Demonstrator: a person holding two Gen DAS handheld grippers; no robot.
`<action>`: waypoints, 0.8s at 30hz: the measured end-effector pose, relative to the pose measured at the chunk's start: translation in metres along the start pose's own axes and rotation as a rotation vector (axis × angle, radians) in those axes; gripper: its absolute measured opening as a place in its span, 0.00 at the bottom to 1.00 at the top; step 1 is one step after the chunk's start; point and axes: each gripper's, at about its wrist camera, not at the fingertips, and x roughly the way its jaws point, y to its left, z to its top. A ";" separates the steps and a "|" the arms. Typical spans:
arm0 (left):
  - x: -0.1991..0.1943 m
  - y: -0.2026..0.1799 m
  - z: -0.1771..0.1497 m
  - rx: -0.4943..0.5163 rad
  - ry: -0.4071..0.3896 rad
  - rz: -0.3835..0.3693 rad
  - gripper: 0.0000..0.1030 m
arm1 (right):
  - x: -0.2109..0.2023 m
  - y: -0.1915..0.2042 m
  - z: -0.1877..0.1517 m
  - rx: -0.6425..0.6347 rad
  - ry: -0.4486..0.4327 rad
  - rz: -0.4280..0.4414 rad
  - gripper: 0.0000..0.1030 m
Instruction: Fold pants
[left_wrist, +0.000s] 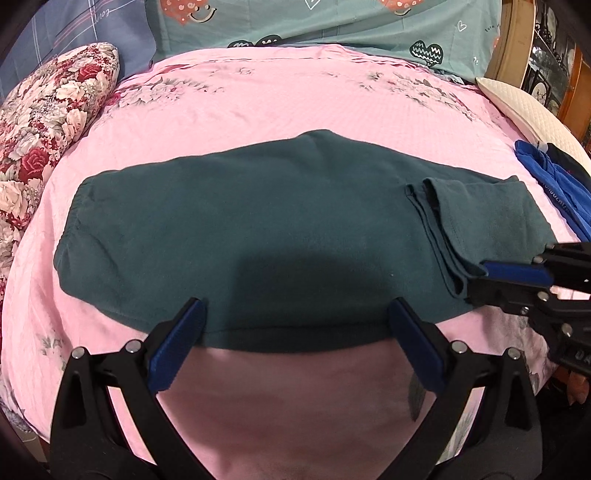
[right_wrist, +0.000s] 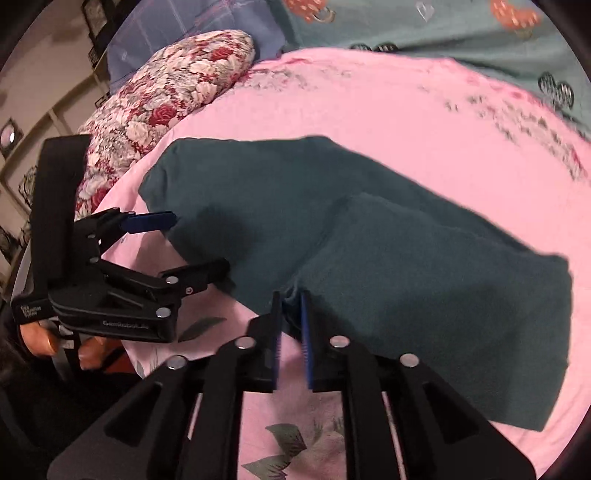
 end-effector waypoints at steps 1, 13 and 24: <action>0.000 0.000 -0.001 0.001 -0.002 0.000 0.98 | -0.003 0.003 0.001 -0.020 -0.015 -0.014 0.30; -0.003 0.012 -0.004 -0.031 -0.012 -0.010 0.98 | 0.015 -0.025 0.004 0.150 0.033 -0.006 0.08; -0.002 0.022 0.001 -0.039 -0.029 -0.022 0.98 | -0.054 -0.066 0.058 0.386 -0.299 0.283 0.08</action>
